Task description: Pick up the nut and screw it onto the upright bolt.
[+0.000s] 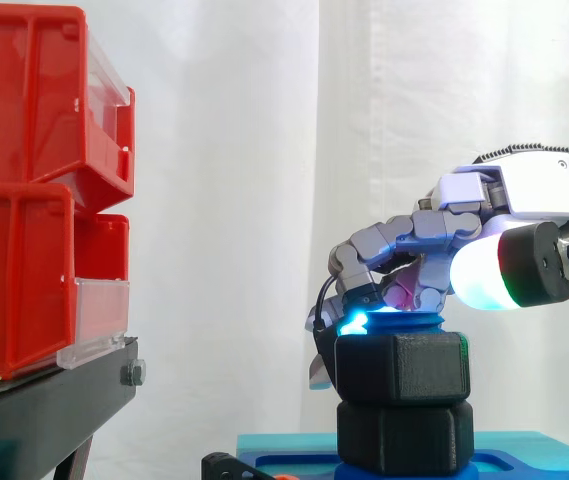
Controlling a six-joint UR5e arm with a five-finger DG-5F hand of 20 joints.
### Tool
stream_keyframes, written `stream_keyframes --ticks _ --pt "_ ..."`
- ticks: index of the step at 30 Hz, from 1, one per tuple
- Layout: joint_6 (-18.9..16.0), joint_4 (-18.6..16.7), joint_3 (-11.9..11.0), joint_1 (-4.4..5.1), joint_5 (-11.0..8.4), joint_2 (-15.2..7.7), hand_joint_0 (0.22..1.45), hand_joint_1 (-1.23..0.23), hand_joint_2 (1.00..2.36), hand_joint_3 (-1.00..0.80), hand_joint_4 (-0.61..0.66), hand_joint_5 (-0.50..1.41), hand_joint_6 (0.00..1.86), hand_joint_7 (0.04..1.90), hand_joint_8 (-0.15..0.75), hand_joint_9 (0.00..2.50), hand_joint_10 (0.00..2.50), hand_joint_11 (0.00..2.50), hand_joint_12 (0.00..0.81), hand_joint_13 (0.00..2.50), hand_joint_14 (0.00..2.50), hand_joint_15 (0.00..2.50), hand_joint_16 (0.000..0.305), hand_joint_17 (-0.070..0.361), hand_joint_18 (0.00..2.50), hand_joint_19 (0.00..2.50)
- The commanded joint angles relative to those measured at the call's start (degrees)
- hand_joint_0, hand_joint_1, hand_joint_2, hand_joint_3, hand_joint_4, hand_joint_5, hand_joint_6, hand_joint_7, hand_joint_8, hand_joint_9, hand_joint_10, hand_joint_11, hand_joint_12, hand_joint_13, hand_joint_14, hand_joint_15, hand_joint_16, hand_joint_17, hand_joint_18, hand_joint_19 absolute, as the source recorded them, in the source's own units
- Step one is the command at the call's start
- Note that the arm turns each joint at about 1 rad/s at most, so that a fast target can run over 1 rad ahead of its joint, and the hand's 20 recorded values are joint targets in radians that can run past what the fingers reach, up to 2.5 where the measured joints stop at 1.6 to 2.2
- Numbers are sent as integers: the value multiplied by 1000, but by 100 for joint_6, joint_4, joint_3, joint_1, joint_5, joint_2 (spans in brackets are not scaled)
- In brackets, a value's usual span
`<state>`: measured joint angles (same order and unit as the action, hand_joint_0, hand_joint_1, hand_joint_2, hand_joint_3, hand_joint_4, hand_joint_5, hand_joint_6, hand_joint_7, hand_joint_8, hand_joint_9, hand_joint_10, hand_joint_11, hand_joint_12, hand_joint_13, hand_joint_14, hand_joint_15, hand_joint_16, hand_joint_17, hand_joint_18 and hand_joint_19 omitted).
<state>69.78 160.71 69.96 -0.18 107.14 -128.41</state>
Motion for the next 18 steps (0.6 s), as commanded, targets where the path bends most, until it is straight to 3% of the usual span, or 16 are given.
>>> stream_keyframes --ticks 1,7,18 --pt "-9 -5 0 -8 0 0 501 -310 1000 -500 164 -11 504 1209 240 1072 0 17 246 571 0 0 27 60 250 0" --pt "-9 -31 0 -44 9 0 480 -266 1000 -500 274 -74 504 955 243 977 0 0 269 508 0 0 31 70 196 0" --pt "-9 -181 0 0 0 0 456 -186 1000 -500 253 -113 502 729 237 850 0 0 289 413 0 0 37 83 108 0"
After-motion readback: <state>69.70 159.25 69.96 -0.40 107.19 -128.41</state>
